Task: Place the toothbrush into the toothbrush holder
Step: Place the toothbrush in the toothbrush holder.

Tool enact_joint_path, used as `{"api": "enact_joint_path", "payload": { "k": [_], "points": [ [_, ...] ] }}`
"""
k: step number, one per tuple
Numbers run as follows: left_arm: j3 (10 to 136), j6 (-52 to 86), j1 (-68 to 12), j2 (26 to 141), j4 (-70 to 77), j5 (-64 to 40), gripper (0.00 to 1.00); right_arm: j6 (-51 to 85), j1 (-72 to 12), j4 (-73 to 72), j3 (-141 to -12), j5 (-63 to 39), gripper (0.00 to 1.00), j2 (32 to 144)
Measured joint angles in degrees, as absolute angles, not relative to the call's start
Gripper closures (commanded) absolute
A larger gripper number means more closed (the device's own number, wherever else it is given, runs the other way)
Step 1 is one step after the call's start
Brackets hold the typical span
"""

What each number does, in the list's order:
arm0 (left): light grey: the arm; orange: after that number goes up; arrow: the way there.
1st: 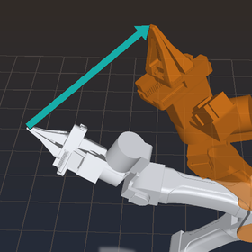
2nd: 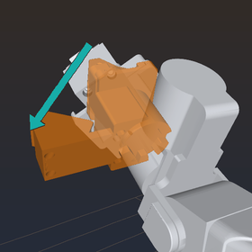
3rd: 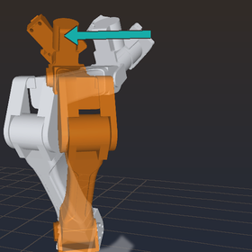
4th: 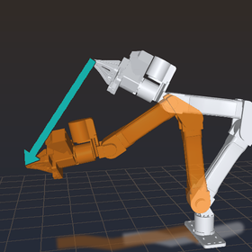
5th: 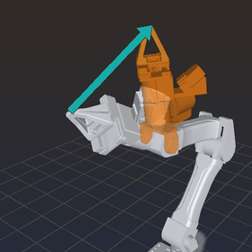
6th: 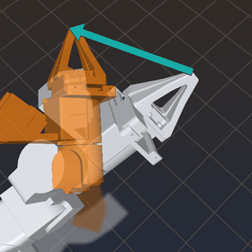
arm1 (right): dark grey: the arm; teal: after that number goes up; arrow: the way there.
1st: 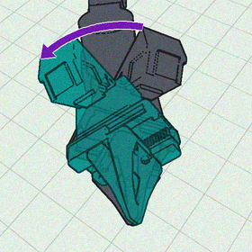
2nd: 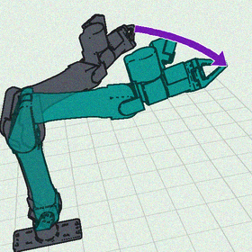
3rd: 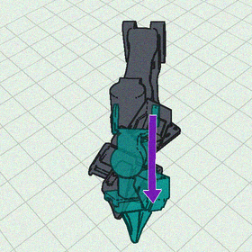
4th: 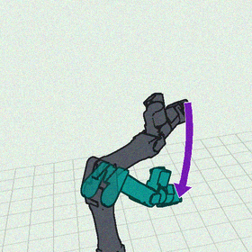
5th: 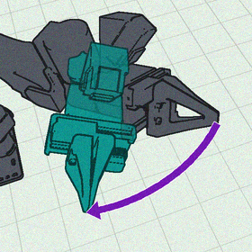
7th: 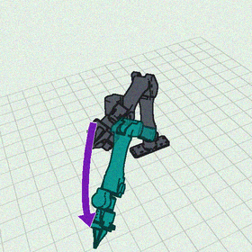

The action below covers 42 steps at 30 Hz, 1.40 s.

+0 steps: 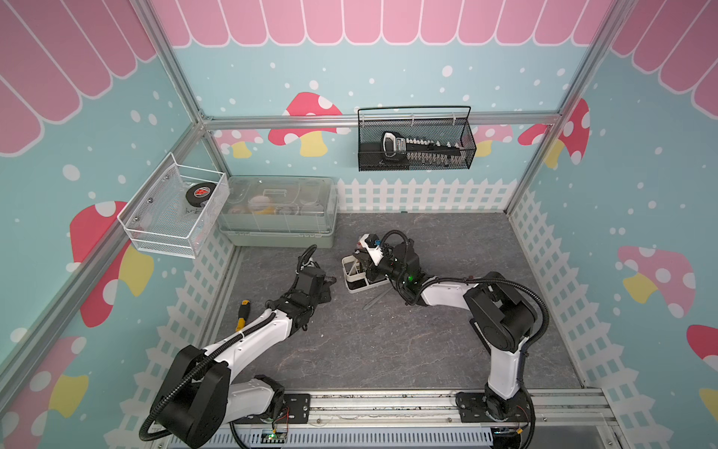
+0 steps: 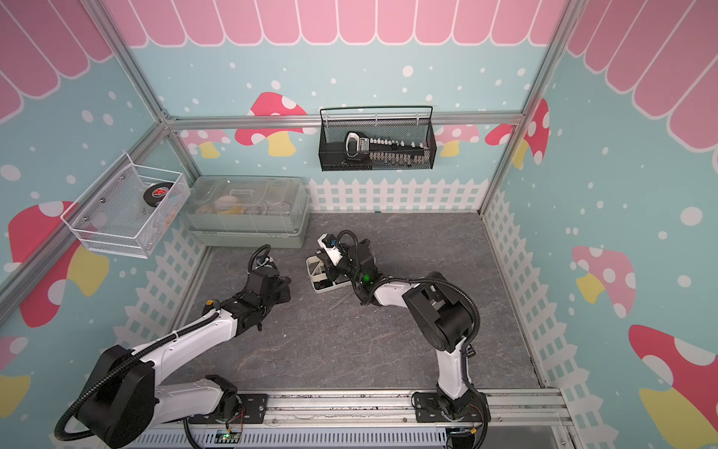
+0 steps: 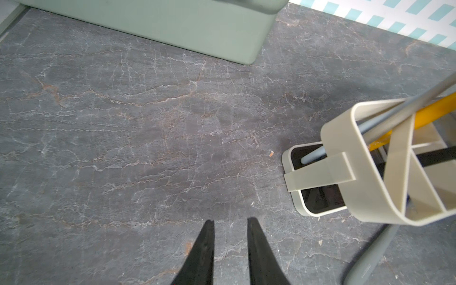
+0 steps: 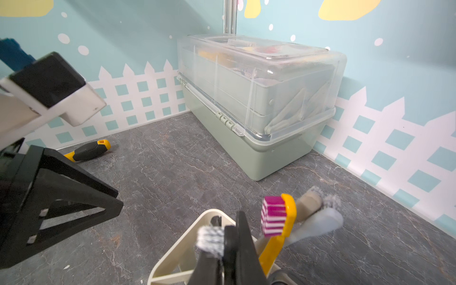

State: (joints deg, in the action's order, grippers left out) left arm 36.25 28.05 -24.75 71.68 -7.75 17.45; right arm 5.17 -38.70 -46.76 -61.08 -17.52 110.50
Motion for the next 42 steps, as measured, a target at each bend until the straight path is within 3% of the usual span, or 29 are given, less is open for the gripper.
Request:
{"api": "enact_joint_path", "payload": {
  "k": [16, 27, 42],
  "points": [
    [36.2, 28.1, -24.8, 71.5, -7.4, 16.9, 0.71, 6.3, -38.7, -48.0, -57.3, -15.0, 0.65, 110.4],
    [36.2, 27.9, -24.8, 70.9, -7.3, 16.8, 0.70, 6.1, -38.7, -48.1, -53.6, -12.9, 0.56, 103.9],
    [36.0, 23.2, -29.6, 70.6, -6.2, 19.2, 0.68, 6.3, -38.7, -47.3, -46.5, 0.5, 0.47, 93.5]
  ]
}}
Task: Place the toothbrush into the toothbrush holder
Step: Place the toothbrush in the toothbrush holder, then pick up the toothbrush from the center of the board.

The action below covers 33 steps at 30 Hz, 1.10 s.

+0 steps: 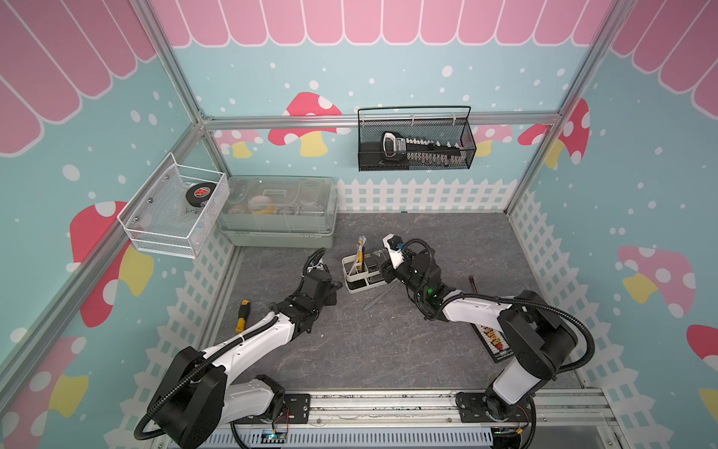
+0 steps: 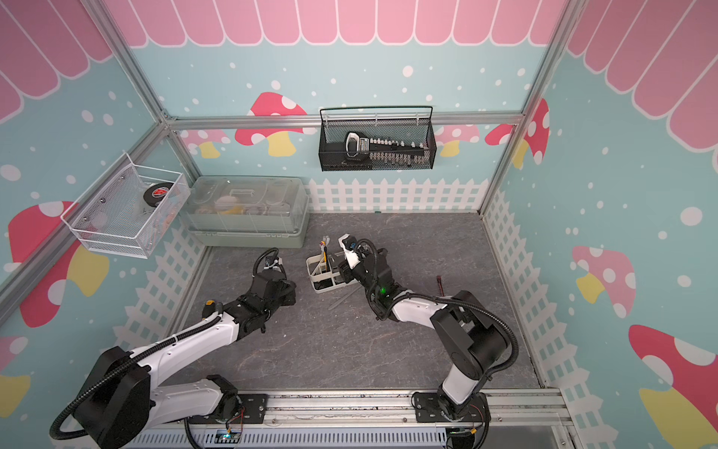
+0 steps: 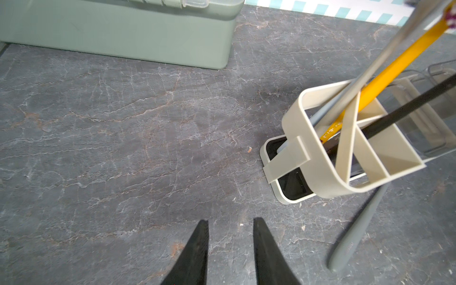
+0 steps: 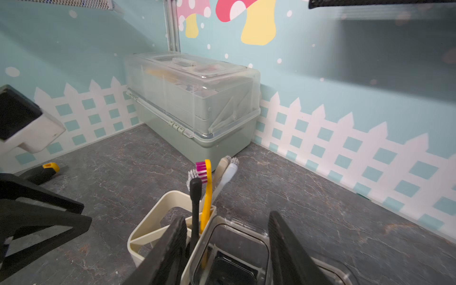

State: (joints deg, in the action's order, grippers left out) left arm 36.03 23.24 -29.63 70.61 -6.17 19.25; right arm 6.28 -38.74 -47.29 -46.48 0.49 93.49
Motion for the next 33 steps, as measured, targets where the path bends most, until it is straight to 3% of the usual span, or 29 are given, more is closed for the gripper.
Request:
{"api": "enact_joint_path", "payload": {
  "k": [9, 19, 33],
  "points": [
    [32.6, 17.6, -32.9, 68.8, 3.4, 9.7, 0.63, 11.4, -37.1, -24.9, -50.3, 21.1, 0.46, 82.3],
    [50.2, 10.1, -43.7, 90.4, -0.4, 2.1, 0.63, 20.8, -25.9, -6.1, -52.3, 18.2, 0.46, 80.0],
    [58.5, 8.4, -45.1, 96.2, -4.4, 4.3, 0.62, 24.3, -21.0, -2.5, -48.9, 12.8, 0.46, 80.2]
  ]
}}
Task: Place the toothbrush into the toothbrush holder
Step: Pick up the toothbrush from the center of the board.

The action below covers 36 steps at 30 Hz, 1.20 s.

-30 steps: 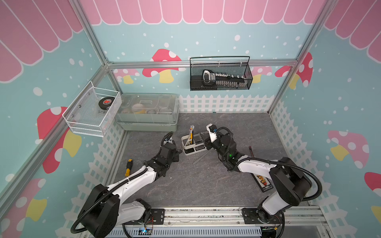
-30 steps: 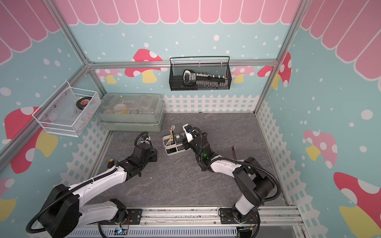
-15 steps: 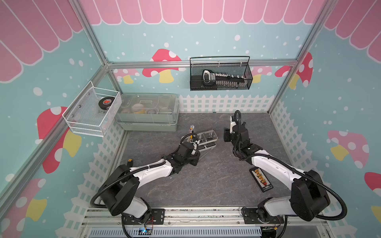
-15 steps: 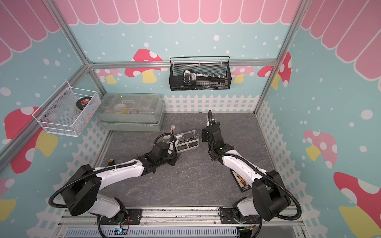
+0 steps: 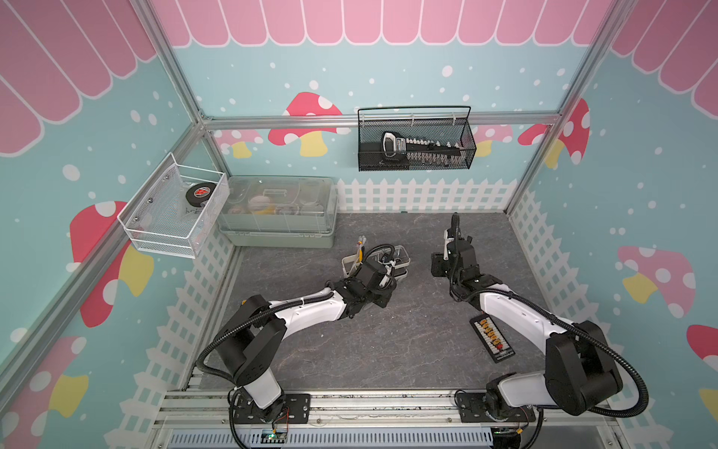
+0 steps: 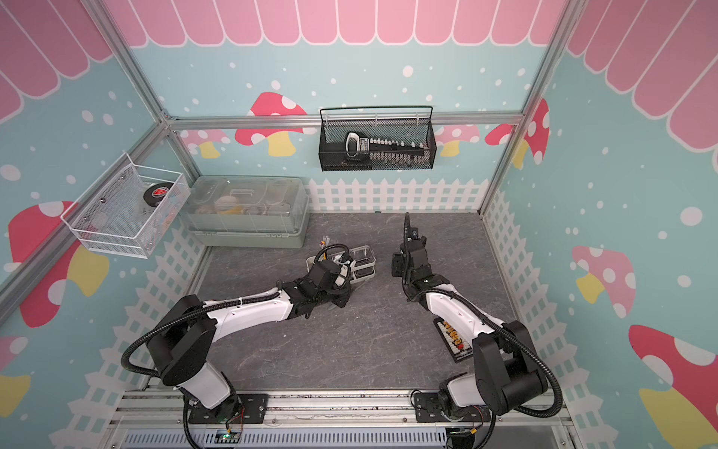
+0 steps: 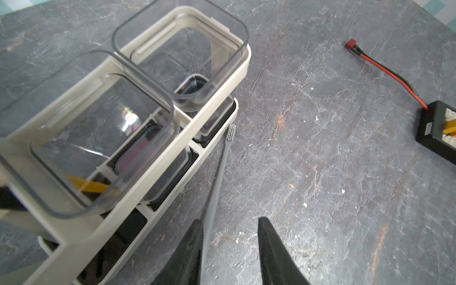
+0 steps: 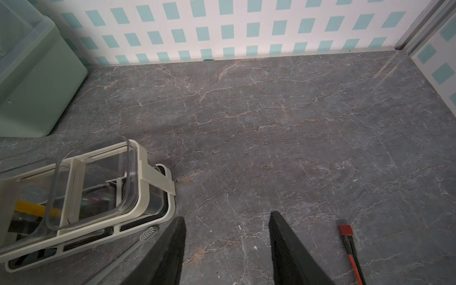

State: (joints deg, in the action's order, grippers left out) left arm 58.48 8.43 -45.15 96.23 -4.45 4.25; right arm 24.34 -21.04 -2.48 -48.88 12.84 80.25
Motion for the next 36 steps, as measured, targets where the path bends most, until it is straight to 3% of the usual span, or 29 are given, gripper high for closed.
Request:
{"api": "enact_joint_path", "payload": {
  "k": [21, 36],
  "points": [
    [57.5, 8.3, -45.1, 100.4, -3.0, 4.5, 0.62, 24.3, -19.9, 1.9, -50.2, 10.9, 0.45, 82.7],
    [61.0, 7.7, -45.1, 107.9, -4.8, 6.3, 0.62, 25.7, -18.8, 0.7, -41.0, 9.9, 0.45, 77.9]
  ]
}}
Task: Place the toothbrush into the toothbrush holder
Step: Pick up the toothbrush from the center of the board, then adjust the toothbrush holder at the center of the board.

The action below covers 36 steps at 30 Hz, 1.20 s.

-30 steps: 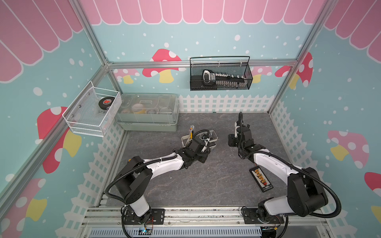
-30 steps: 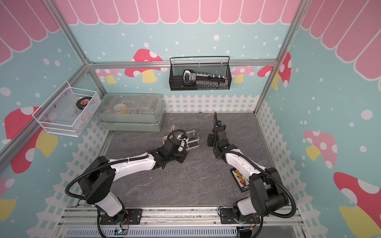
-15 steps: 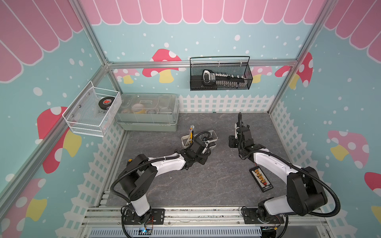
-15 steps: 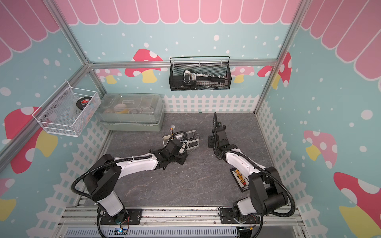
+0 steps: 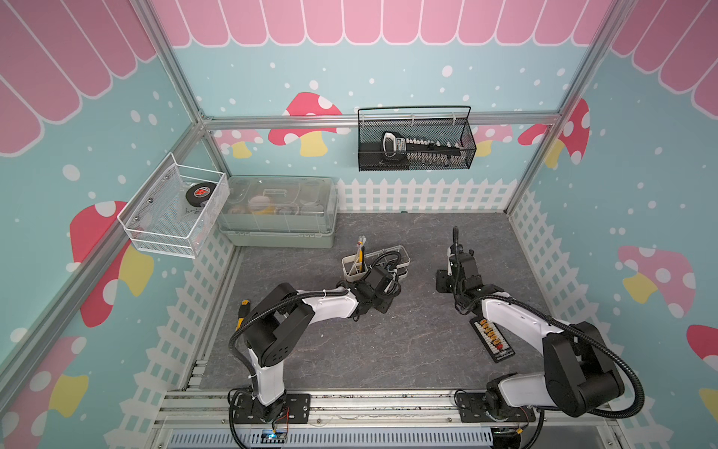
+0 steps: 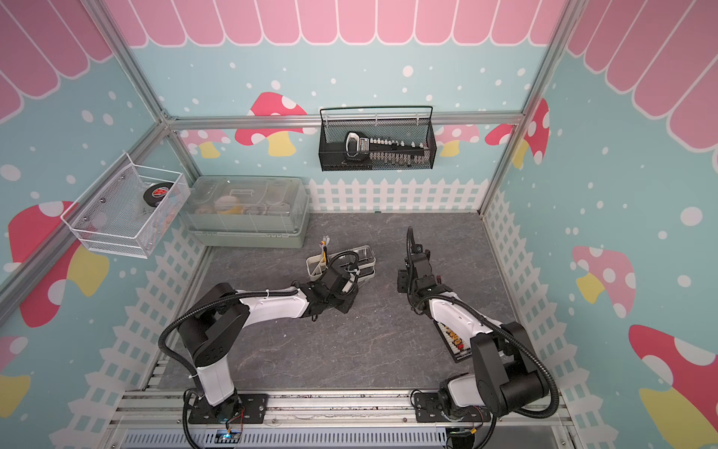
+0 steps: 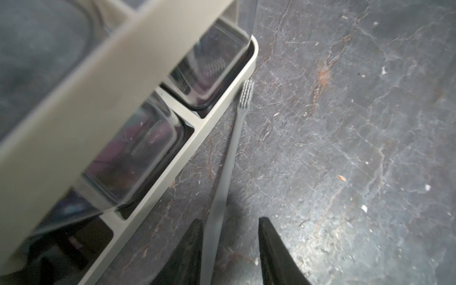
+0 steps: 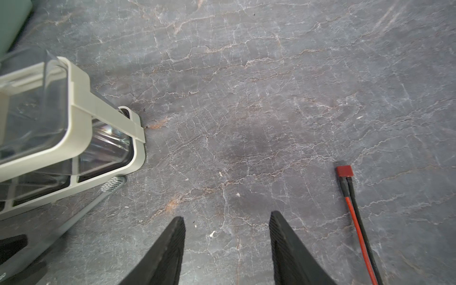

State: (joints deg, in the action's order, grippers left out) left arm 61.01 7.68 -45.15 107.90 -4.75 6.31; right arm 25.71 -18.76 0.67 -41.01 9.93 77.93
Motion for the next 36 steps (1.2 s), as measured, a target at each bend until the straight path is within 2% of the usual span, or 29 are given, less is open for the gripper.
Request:
{"api": "enact_joint_path", "payload": {
  "k": [6, 25, 36],
  "points": [
    [61.2, 7.9, -45.0, 108.8, -6.5, 9.5, 0.61, 26.7, -18.7, 0.7, -40.6, 8.4, 0.45, 73.3],
    [67.1, 11.8, -43.0, 113.6, -7.9, 6.3, 0.62, 26.6, -18.0, 5.3, -44.0, 4.9, 0.45, 73.3],
    [67.4, 11.8, -42.9, 113.8, -8.1, 6.2, 0.62, 26.8, -17.9, 3.4, -40.3, 4.1, 0.45, 71.2]
  ]
}}
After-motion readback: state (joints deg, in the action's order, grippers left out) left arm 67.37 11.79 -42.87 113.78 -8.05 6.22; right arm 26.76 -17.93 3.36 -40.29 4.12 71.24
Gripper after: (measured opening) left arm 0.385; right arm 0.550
